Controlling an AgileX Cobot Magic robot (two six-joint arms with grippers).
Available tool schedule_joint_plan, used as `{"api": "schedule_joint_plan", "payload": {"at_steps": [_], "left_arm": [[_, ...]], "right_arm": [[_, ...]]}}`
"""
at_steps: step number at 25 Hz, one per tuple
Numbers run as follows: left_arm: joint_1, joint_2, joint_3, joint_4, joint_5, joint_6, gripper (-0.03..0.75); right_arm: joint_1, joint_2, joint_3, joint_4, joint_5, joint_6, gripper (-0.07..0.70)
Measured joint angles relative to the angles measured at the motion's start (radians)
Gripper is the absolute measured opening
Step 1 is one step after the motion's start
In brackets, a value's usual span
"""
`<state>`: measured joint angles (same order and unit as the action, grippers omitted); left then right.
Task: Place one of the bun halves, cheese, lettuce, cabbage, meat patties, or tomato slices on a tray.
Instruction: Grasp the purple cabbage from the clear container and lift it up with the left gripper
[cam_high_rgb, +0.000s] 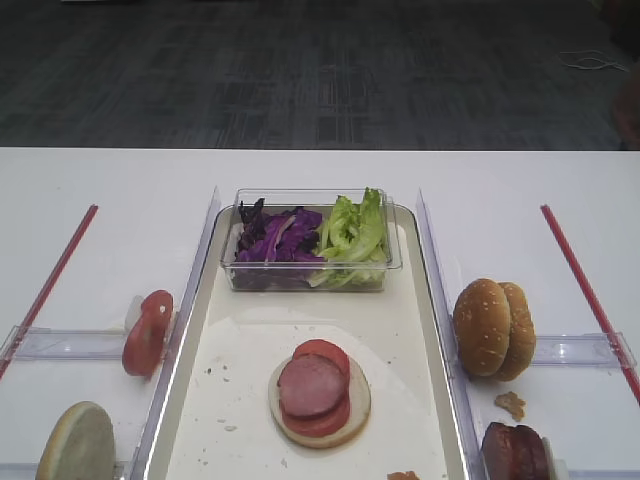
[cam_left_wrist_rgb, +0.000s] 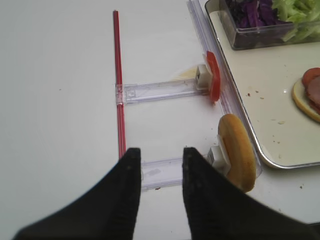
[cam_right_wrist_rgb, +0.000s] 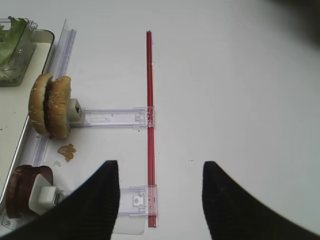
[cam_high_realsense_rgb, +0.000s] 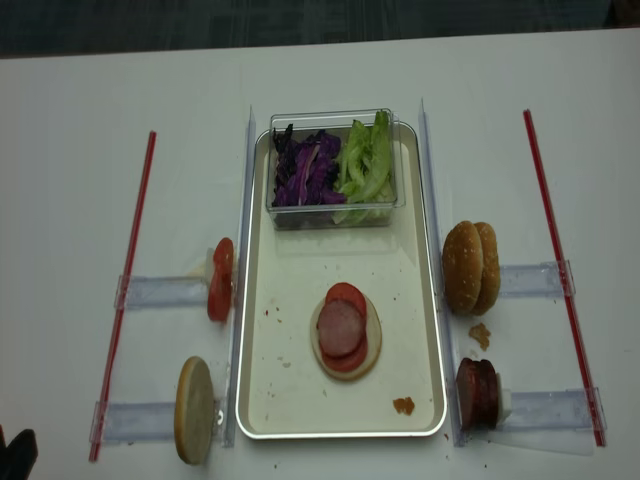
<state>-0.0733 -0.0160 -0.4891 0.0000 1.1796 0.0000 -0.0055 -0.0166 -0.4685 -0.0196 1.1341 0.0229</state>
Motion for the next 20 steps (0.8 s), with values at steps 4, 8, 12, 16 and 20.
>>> {"api": "schedule_joint_plan", "payload": {"at_steps": [4, 8, 12, 16, 20], "left_arm": [[0.0, 0.0, 0.0, 0.0, 0.0, 0.0, 0.197], [0.0, 0.0, 0.0, 0.0, 0.0, 0.0, 0.197], [0.0, 0.0, 0.0, 0.0, 0.0, 0.0, 0.197], [0.0, 0.0, 0.0, 0.0, 0.0, 0.0, 0.197], [0.0, 0.0, 0.0, 0.0, 0.0, 0.0, 0.197]], "right_arm": [[0.0, 0.0, 0.0, 0.0, 0.0, 0.0, 0.397], [0.0, 0.0, 0.0, 0.0, 0.0, 0.0, 0.397], [0.0, 0.0, 0.0, 0.0, 0.0, 0.0, 0.397], [0.0, 0.0, 0.0, 0.0, 0.0, 0.0, 0.397], [0.0, 0.0, 0.0, 0.0, 0.0, 0.0, 0.397]]}}
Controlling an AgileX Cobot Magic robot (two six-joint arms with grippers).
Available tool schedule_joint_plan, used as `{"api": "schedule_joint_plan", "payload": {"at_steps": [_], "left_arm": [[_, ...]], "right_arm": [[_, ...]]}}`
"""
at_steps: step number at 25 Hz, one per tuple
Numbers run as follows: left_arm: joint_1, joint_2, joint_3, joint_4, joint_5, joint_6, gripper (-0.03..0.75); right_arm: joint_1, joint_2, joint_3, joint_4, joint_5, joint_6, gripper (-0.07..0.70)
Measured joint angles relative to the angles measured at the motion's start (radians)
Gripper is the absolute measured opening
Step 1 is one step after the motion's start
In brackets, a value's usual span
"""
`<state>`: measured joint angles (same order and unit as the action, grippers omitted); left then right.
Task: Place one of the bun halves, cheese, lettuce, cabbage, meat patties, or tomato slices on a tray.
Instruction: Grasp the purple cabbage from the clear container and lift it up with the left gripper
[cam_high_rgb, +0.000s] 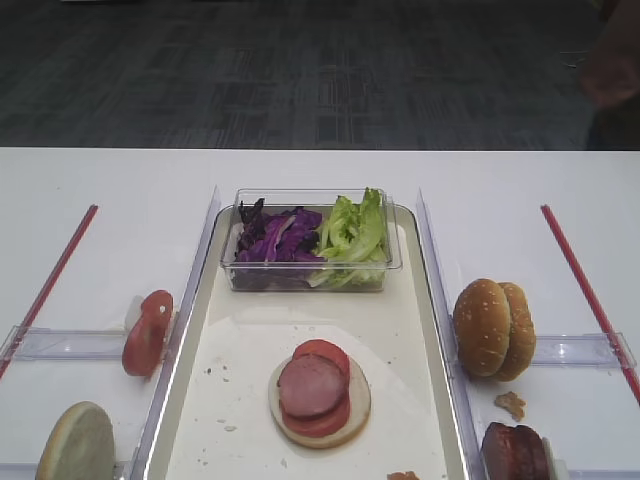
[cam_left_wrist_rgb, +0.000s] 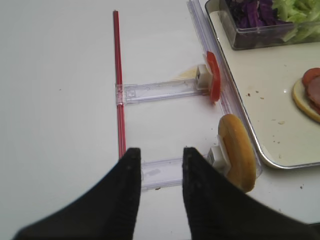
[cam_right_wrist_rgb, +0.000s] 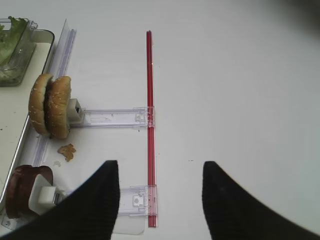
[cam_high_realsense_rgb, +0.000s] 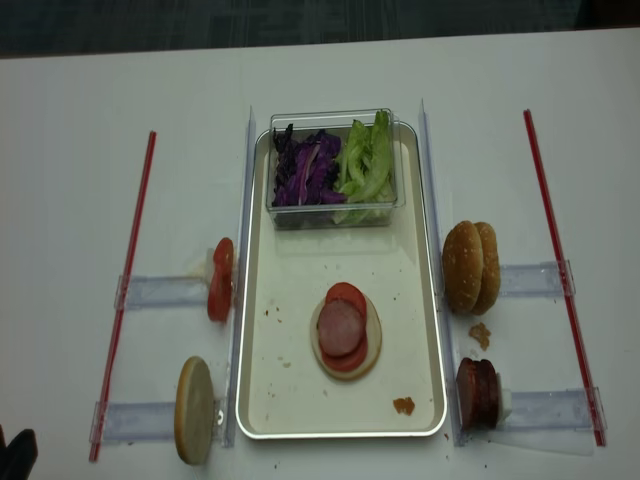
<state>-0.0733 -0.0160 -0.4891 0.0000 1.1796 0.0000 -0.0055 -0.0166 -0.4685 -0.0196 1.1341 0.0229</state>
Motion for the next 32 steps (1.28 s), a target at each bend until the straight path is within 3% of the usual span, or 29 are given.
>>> {"api": "schedule_joint_plan", "payload": {"at_steps": [9, 11, 16, 20, 24, 32], "left_arm": [[0.0, 0.0, 0.0, -0.013, 0.0, -0.035, 0.218], [0.0, 0.0, 0.0, -0.018, 0.0, -0.026, 0.248], [0.0, 0.0, 0.0, -0.026, 0.0, 0.0, 0.414], [0.0, 0.006, -0.002, -0.026, 0.011, 0.0, 0.448], [0.0, 0.115, -0.03, -0.026, 0.045, 0.0, 0.452], [0.0, 0.374, -0.11, -0.037, 0.037, -0.019, 0.452]], "right_arm": [[0.0, 0.0, 0.0, 0.0, 0.0, 0.0, 0.397], [0.0, 0.0, 0.0, 0.0, 0.0, 0.0, 0.397], [0.0, 0.0, 0.0, 0.0, 0.0, 0.0, 0.397], [0.0, 0.0, 0.0, 0.0, 0.0, 0.0, 0.397], [0.0, 0.0, 0.0, 0.0, 0.0, 0.0, 0.397], [0.0, 0.0, 0.0, 0.0, 0.0, -0.002, 0.397]]}}
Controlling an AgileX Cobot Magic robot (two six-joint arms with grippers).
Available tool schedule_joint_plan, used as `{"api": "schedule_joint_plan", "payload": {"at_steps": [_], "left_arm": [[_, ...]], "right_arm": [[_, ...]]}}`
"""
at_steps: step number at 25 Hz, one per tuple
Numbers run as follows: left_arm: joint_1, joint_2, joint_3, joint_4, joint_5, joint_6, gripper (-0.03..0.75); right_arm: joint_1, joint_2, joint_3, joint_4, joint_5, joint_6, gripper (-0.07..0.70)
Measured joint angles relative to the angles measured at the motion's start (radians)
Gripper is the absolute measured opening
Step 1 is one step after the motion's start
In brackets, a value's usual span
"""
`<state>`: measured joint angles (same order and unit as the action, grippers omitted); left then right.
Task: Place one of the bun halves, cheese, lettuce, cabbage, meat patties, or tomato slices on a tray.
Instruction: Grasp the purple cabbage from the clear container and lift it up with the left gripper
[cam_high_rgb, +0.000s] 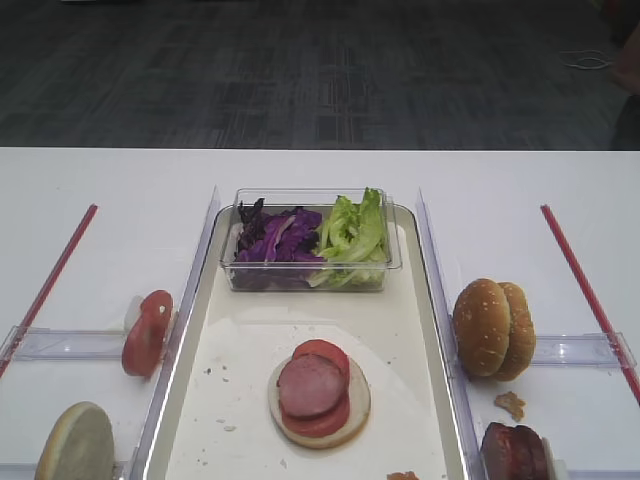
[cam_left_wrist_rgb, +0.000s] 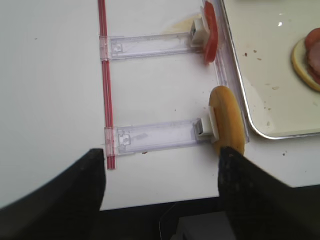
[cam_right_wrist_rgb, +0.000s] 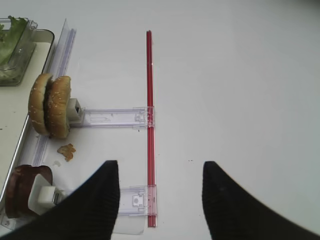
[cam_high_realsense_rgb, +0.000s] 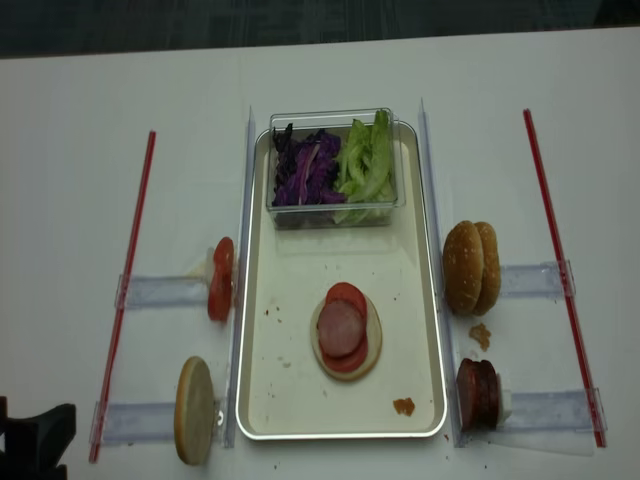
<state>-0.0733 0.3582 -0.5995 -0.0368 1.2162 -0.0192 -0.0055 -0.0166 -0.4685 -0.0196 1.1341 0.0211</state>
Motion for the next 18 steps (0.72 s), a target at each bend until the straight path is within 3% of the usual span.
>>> {"api": "schedule_joint_plan", "payload": {"at_steps": [7, 18], "left_arm": [[0.0, 0.261, -0.109, -0.001, -0.018, -0.002, 0.452], [0.0, 0.688, -0.409, -0.013, -0.01, -0.006, 0.452]], "right_arm": [[0.0, 0.0, 0.0, 0.0, 0.0, 0.0, 0.397], [0.0, 0.0, 0.0, 0.0, 0.0, -0.001, 0.397]]}}
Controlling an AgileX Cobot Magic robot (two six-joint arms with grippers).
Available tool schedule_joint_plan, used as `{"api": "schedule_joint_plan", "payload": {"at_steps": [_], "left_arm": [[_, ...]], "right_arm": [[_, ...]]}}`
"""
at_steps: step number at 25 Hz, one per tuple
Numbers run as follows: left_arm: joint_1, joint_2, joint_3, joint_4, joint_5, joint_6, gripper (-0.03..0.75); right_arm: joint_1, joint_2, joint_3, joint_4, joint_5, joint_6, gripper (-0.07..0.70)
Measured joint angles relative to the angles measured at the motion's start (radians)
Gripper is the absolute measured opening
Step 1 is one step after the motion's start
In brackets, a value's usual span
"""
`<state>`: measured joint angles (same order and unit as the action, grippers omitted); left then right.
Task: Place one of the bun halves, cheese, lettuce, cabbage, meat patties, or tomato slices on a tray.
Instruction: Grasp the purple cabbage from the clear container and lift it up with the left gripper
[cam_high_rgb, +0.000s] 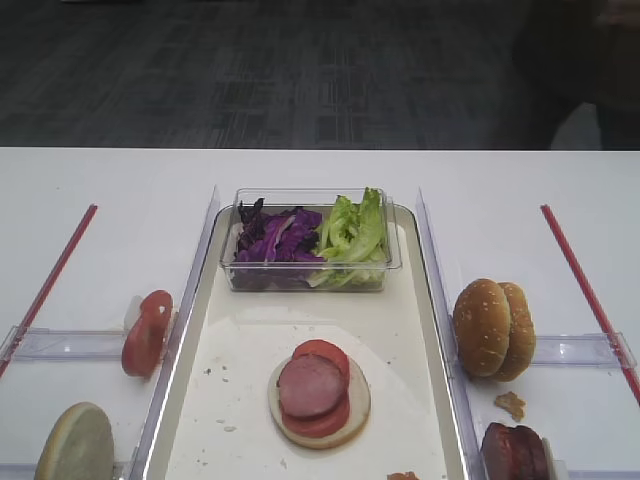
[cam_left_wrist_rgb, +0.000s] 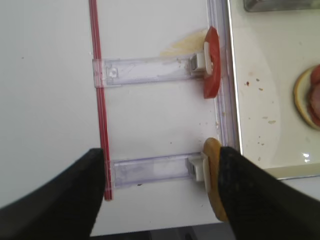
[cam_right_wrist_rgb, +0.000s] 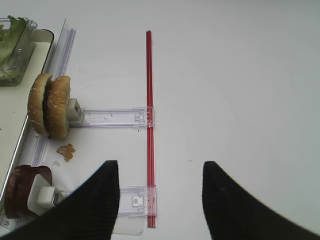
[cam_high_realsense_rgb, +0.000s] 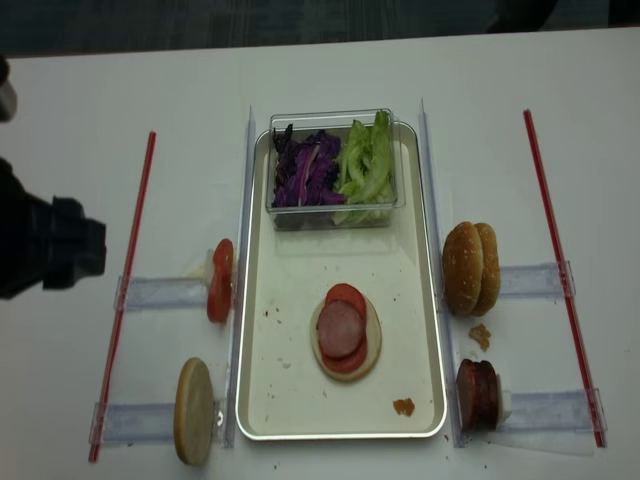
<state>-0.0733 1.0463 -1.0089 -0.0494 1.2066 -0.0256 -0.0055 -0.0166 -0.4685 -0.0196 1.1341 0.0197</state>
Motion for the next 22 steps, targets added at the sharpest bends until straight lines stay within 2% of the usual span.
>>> {"api": "schedule_joint_plan", "payload": {"at_steps": [8, 22], "left_arm": [[0.0, 0.269, -0.215, -0.003, 0.002, 0.0, 0.452], [0.0, 0.609, -0.487, -0.003, 0.008, 0.026, 0.452]], "right_arm": [[0.0, 0.0, 0.0, 0.0, 0.0, 0.0, 0.397], [0.0, 0.0, 0.0, 0.0, 0.0, -0.001, 0.397]]}}
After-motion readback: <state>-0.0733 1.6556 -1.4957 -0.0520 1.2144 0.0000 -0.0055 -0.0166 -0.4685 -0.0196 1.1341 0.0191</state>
